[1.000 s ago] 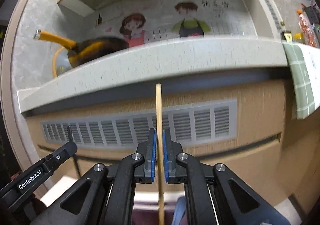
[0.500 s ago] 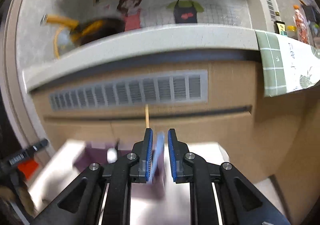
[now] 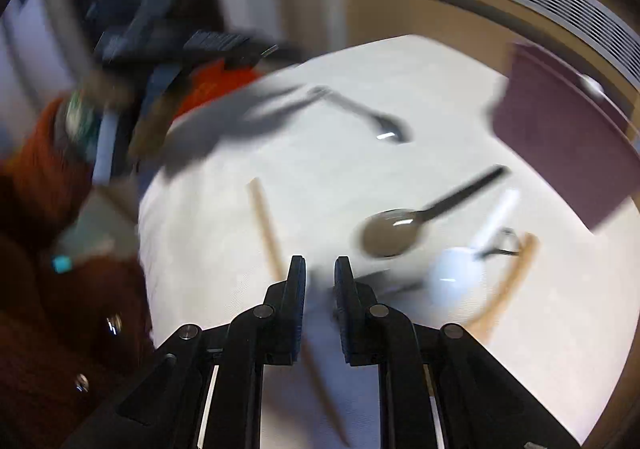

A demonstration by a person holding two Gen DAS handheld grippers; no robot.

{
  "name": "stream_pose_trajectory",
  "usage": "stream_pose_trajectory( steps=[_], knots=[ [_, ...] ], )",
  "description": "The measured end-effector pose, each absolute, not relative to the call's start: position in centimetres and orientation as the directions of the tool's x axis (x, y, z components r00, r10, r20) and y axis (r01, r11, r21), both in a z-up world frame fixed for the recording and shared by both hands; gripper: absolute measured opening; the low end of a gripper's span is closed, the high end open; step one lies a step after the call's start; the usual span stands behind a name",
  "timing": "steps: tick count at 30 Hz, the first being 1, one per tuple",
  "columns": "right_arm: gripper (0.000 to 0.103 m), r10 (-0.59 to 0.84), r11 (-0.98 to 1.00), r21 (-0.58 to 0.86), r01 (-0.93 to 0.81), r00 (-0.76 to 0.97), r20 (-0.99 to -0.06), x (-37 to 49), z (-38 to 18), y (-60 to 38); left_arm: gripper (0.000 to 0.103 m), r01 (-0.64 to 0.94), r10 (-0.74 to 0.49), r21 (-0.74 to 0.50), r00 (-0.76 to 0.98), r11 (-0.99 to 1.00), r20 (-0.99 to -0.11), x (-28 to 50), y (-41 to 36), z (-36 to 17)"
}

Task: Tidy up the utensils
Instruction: 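Grasp another wooden chopstick with the right tool while the left tool grasps a steel spoon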

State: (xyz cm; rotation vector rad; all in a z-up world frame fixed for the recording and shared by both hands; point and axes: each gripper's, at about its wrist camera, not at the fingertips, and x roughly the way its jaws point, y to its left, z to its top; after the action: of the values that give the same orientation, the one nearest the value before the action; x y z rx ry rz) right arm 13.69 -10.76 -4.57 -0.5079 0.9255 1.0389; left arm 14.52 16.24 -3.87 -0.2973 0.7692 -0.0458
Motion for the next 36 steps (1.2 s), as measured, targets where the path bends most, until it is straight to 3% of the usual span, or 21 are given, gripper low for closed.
stream_pose_trajectory(
  steps=[6, 9, 13, 19, 26, 32, 36],
  knots=[
    [0.015, 0.513, 0.428, 0.138, -0.893, 0.115, -0.851, 13.7, -6.0, -9.6, 0.036, -0.070, -0.181, -0.318, 0.701, 0.945, -0.690, 16.2, 16.6, -4.6],
    [0.014, 0.488, 0.421, 0.090, -0.903, 0.141, -0.861, 12.9, -6.4, -9.3, 0.036, -0.039, -0.211, -0.326, 0.688, 0.944, -0.694, 17.8, 16.2, -4.7],
    [0.005, 0.468, 0.463, 0.041, -0.885, 0.206, -0.859, 12.4, -6.4, -9.3, 0.036, -0.029, -0.239, -0.346, 0.669, 0.938, -0.704, 20.4, 16.4, -5.2],
    [0.004, 0.539, 0.649, 0.183, -0.738, 0.277, -0.795, 15.6, -4.8, -14.8, 0.036, -0.057, -0.240, -0.355, 0.637, 0.933, -0.733, 22.6, 17.7, -7.0],
    [0.005, 0.530, 0.797, 0.298, -0.525, 0.371, -0.763, 19.5, -4.7, -21.2, 0.036, 0.026, -0.385, -0.454, 0.574, 0.891, -0.723, 20.3, 16.0, -7.3],
    [0.005, 0.508, 0.833, 0.323, -0.449, 0.392, -0.767, 19.9, -5.3, -24.1, 0.036, 0.194, -0.440, -0.398, 0.491, 0.897, -0.752, 17.5, 10.8, -7.0],
    [0.005, 0.509, 0.833, 0.333, -0.441, 0.377, -0.773, 20.1, -6.1, -23.6, 0.036, 0.265, -0.378, -0.279, 0.492, 0.923, -0.784, 17.1, 7.6, -6.5]
  ],
)
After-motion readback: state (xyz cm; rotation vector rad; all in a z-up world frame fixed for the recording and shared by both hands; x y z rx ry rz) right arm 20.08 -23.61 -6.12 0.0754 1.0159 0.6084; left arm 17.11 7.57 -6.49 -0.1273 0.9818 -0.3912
